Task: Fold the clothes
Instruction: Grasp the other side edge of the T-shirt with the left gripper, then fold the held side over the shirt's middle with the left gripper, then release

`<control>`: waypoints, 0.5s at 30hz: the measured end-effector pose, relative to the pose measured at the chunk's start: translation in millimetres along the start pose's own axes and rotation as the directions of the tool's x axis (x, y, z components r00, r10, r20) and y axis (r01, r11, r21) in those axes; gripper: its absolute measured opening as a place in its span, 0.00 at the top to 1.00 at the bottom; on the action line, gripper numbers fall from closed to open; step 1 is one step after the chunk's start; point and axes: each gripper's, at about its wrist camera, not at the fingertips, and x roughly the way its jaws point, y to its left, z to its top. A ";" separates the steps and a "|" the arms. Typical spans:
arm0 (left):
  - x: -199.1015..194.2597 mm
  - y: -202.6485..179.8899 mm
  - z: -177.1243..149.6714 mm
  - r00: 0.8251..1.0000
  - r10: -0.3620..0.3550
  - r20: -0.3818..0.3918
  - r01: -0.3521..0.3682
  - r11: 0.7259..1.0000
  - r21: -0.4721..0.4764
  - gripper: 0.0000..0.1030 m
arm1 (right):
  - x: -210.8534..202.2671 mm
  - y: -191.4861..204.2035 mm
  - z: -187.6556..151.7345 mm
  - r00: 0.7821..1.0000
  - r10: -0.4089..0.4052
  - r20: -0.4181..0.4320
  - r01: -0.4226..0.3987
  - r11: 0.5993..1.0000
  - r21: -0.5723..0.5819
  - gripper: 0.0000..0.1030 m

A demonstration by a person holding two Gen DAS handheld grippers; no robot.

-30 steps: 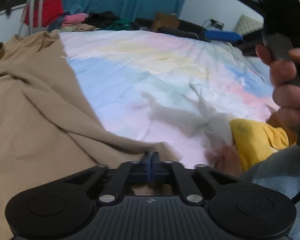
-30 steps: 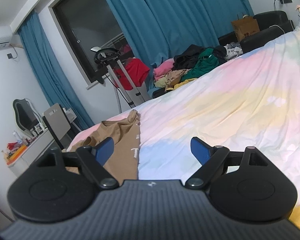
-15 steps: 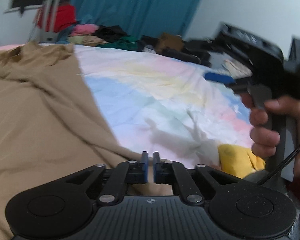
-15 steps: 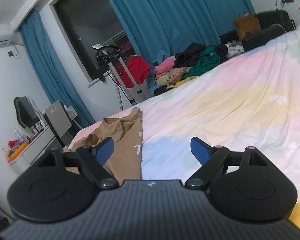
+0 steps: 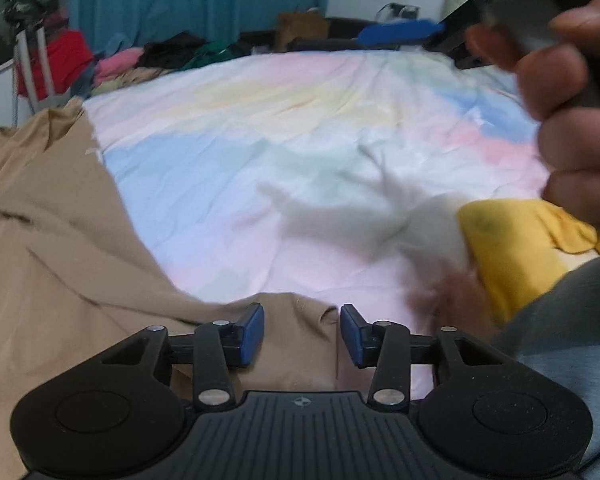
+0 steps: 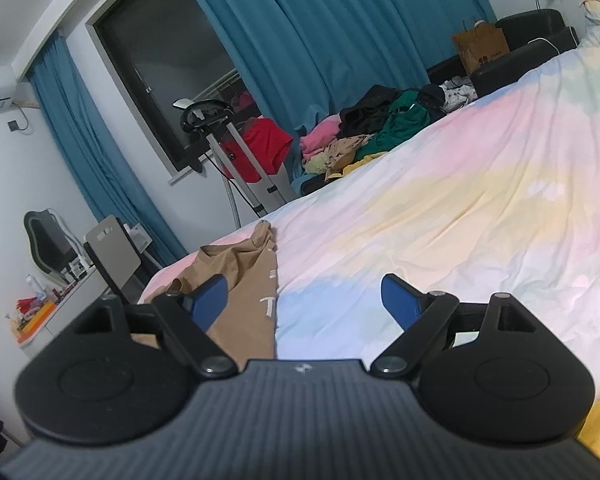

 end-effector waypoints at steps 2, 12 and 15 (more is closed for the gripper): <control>1.9 4.8 -1.7 1.000 0.004 0.001 -0.004 1.000 -0.029 0.82 | 1.3 -0.8 -0.6 1.000 -0.005 -0.004 0.005 1.000 0.002 0.17; -76.8 43.1 -1.5 0.988 0.010 0.151 0.026 0.971 -0.236 0.91 | 2.9 -5.3 -0.3 1.000 -0.002 -0.012 0.003 0.999 0.032 0.18; -126.7 63.0 -9.7 0.976 -0.003 0.219 0.079 0.938 -0.338 0.91 | 2.5 -3.5 -0.6 1.000 -0.003 -0.015 0.003 1.000 0.024 0.17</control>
